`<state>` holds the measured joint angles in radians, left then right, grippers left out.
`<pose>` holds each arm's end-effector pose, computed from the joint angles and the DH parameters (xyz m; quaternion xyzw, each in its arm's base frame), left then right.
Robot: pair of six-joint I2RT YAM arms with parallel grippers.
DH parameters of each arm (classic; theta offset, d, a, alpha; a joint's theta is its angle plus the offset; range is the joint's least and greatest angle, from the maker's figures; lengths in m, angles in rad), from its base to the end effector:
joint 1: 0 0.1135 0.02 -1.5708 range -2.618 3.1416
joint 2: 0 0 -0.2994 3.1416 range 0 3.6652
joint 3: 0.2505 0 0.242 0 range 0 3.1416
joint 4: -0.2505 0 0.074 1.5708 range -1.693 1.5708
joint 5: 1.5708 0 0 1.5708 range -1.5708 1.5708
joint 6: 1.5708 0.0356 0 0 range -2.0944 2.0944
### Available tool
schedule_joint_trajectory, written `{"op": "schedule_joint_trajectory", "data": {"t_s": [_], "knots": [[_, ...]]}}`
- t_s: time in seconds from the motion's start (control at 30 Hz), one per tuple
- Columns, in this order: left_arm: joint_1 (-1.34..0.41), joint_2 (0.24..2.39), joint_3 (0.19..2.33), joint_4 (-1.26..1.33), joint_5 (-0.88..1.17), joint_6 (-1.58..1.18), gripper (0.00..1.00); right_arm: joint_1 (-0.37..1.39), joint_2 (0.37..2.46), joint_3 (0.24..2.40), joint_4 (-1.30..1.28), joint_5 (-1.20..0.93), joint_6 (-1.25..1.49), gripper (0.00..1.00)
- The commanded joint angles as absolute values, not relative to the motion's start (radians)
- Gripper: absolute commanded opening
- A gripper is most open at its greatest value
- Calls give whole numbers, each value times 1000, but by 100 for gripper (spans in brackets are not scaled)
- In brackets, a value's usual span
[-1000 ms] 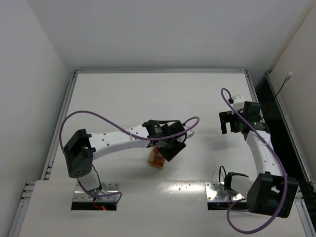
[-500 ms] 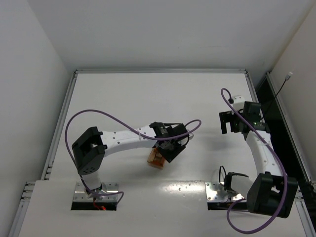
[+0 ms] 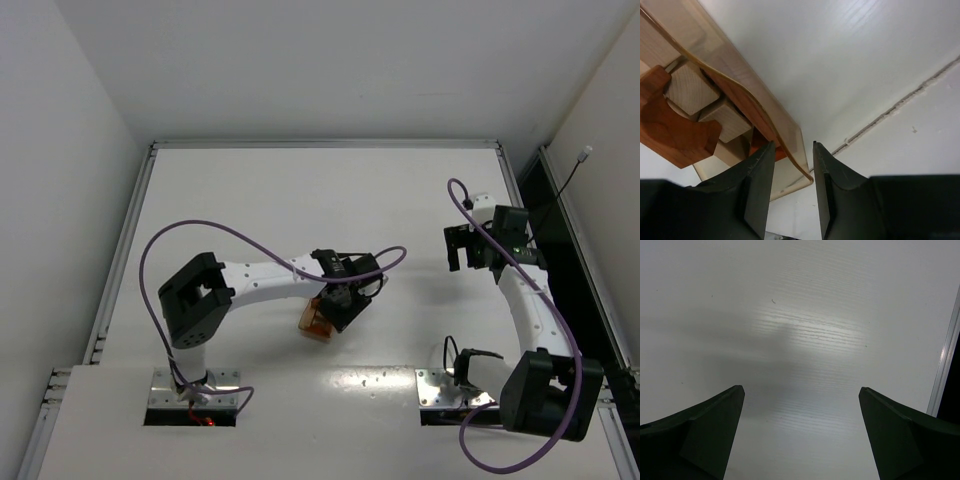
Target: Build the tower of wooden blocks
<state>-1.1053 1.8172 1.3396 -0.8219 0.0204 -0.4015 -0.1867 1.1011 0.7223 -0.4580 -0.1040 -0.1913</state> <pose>0.1601 -0.3204 0.2438 0.3428 0.9296 -0.0999 0.0917 0.1950 -0.0331 0.2683 -0.0208 0.9321 -0.0197 0.3611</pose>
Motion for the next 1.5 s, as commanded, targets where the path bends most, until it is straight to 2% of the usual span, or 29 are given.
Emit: {"op": "schedule_joint_trajectory", "data": {"t_s": [0.0,0.23,0.37,0.43,0.47,0.6,0.67,0.83,0.97,1.03,1.2,1.3,1.33,1.4,1.43,1.47], "knots": [[-1083,1833,1331,-825,49,-419,32,-190,1101,746,-434,-92,-190,95],[-1071,1882,1331,-816,58,-419,28,-190,1101,736,-416,-83,-190,95],[-1058,1908,1342,-807,48,-419,15,-190,1101,736,-416,-83,-190,95],[-1048,1928,1362,-807,48,-419,3,-190,1101,736,-416,-83,-190,95],[-1048,1928,1374,-807,48,-408,0,-190,1101,736,-416,-83,-190,95],[-1014,1895,1399,-763,57,-382,0,-190,1101,736,-416,-83,-190,95],[-983,1829,1399,-721,128,-373,0,-190,1101,727,-416,-83,-190,95],[-819,1640,1224,-407,471,-393,0,-190,1112,738,-416,-83,-190,95],[-649,1617,1146,-209,853,-449,0,-190,1130,738,-425,-104,-190,91],[-573,1617,1083,-49,972,-549,0,-190,1141,747,-425,-115,-190,90],[-499,1689,1069,109,1132,-641,0,-190,1172,758,-425,-149,-179,90],[-463,1723,1019,380,1226,-823,0,-190,1181,779,-448,-160,-179,90],[-454,1732,967,620,1241,-985,0,-190,1181,779,-448,-160,-179,90],[-440,1767,922,908,1266,-1191,0,-190,1181,779,-448,-160,-179,90],[-430,1826,893,1233,1266,-1439,0,-190,1190,788,-457,-160,-179,90],[-430,1871,882,1452,1266,-1603,0,-190,1190,788,-457,-160,-179,90]]}}
